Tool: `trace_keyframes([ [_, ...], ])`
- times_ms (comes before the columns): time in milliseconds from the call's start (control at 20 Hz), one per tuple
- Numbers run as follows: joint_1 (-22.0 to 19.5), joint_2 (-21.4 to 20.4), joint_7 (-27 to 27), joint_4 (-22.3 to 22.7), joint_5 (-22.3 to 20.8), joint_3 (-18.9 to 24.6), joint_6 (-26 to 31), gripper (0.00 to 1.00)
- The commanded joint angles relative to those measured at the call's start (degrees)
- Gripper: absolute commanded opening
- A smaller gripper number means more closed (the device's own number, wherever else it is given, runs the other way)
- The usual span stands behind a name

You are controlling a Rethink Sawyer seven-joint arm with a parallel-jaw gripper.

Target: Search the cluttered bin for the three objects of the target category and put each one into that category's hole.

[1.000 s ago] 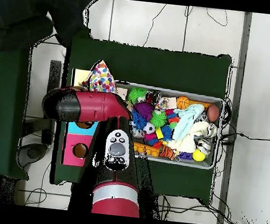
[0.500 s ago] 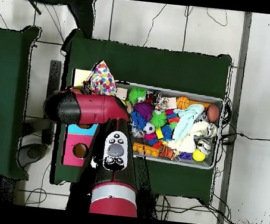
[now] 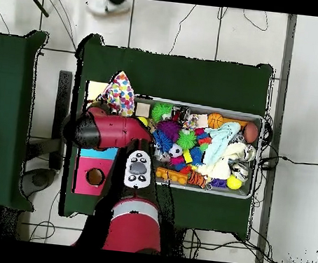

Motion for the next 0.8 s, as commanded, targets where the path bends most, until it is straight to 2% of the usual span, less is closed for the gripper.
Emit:
trace_keyframes([
  [50, 0.5, 7.0, 9.1, 4.3, 0.1, -0.8, 0.3, 0.00],
  [200, 0.1, 7.0, 8.6, 4.3, 0.0, -0.2, 0.4, 0.00],
  [800, 2.0, 4.7, 10.3, 5.7, 0.9, -2.6, 0.1, 0.00],
])
